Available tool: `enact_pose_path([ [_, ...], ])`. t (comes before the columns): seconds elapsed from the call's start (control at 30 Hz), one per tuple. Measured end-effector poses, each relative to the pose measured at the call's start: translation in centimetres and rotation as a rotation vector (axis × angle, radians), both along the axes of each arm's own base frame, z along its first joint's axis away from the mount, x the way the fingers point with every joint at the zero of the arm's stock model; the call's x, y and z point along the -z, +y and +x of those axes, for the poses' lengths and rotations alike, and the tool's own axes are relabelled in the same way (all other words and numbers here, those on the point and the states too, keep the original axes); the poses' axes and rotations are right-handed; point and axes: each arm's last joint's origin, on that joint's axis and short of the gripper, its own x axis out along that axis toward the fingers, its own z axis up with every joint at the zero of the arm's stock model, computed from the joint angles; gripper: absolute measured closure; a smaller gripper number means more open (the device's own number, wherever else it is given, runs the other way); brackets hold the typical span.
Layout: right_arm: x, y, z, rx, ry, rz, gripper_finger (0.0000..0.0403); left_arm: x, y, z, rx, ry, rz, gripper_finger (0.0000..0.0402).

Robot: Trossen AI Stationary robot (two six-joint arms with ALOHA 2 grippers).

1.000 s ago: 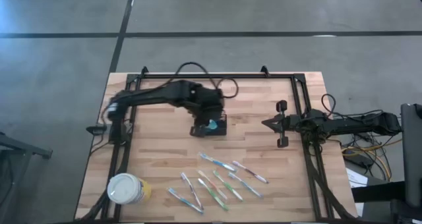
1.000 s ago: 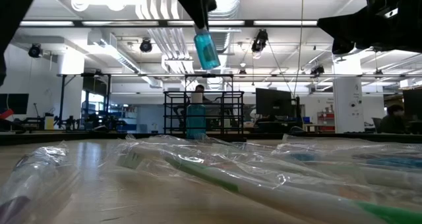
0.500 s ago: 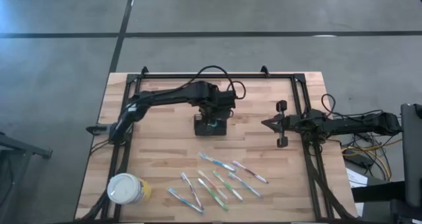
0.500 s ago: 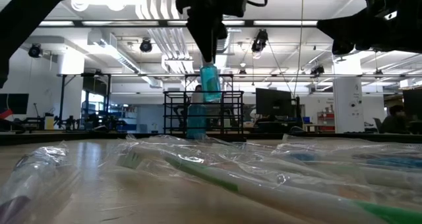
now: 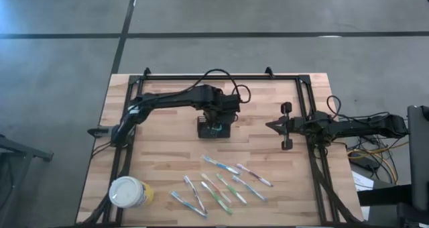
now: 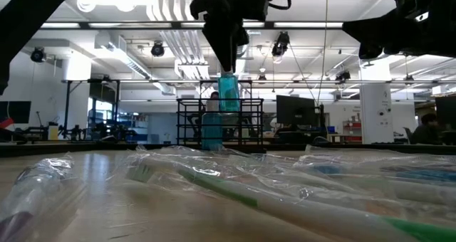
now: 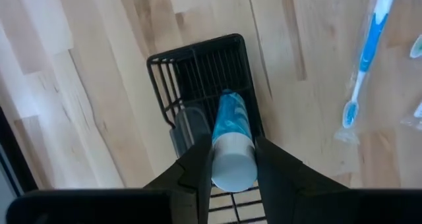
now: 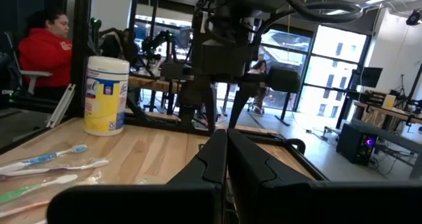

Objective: Pick & Place toothbrushing station
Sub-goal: Put the blue mouthwash into the black wire organizer

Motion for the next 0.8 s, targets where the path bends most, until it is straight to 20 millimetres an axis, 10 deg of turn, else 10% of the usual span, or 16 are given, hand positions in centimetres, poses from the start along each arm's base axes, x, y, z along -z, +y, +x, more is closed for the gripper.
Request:
enact_pose_path([
  [0.8,0.0,0.0,0.0,0.001,0.001,-0.007,0.0394,5.0,0.1,0.8,0.061,0.037,0.01,0.0308],
])
